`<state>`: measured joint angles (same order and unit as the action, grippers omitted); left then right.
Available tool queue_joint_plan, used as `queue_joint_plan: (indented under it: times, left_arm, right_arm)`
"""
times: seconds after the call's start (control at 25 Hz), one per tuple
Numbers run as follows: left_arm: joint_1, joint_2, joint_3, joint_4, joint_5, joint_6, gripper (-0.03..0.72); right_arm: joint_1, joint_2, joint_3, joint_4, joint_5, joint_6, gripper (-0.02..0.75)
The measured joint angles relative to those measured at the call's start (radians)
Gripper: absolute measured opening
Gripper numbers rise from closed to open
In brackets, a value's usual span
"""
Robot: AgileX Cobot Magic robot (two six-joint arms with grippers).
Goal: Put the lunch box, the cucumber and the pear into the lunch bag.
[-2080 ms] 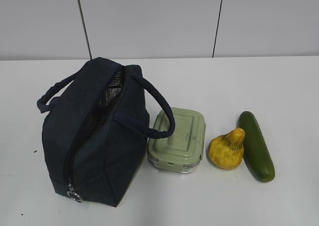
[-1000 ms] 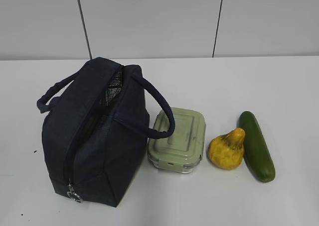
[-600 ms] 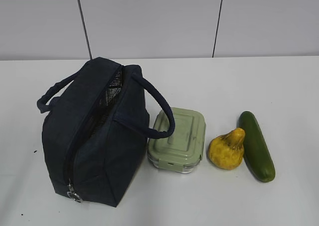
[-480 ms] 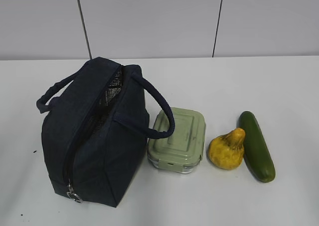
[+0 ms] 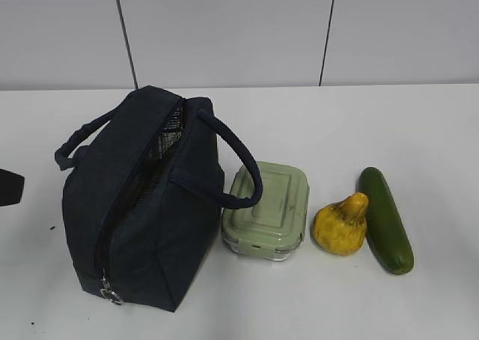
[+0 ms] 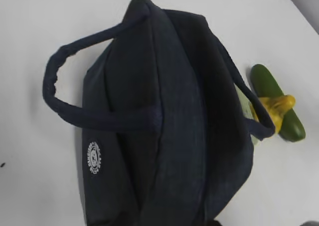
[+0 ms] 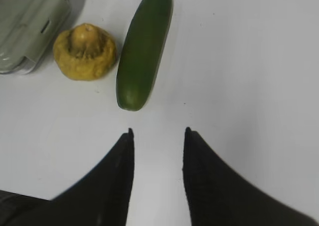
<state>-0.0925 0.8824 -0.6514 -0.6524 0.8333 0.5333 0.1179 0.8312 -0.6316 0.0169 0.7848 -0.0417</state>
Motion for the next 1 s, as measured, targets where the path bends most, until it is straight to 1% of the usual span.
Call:
queue_joint_plan:
  times: [0.2,0.4,0.48,0.6,0.72,0.92,1.0]
  left_arm:
    - [-0.002,0.147,-0.063,-0.02,0.021,0.069,0.298]
    - [-0.002,0.25,-0.105,-0.026,0.022,0.136,0.308]
    - [-0.002,0.274,-0.11,-0.037,0.026,0.163,0.31]
    - [-0.002,0.305,-0.112,-0.057,0.025,0.198,0.312]
    - [-0.002,0.339,-0.112,-0.1,0.023,0.248,0.313]
    - [-0.002,0.401,-0.113,-0.129,0.023,0.281,0.31]
    - [-0.002,0.415,-0.114,-0.159,0.023,0.308,0.305]
  right_arm:
    - [0.0,0.185,-0.007,0.021,-0.017,-0.019,0.286]
    - [0.0,0.305,-0.041,0.058,-0.049,-0.027,0.289]
    - [-0.006,0.332,-0.082,0.066,-0.049,-0.028,0.29]
    - [-0.039,0.368,-0.156,0.095,-0.04,-0.035,0.29]
    - [-0.068,0.41,-0.228,0.126,-0.016,-0.056,0.29]
    - [-0.073,0.492,-0.315,0.147,0.008,-0.065,0.291]
    - [-0.073,0.529,-0.333,0.153,0.01,-0.065,0.291]
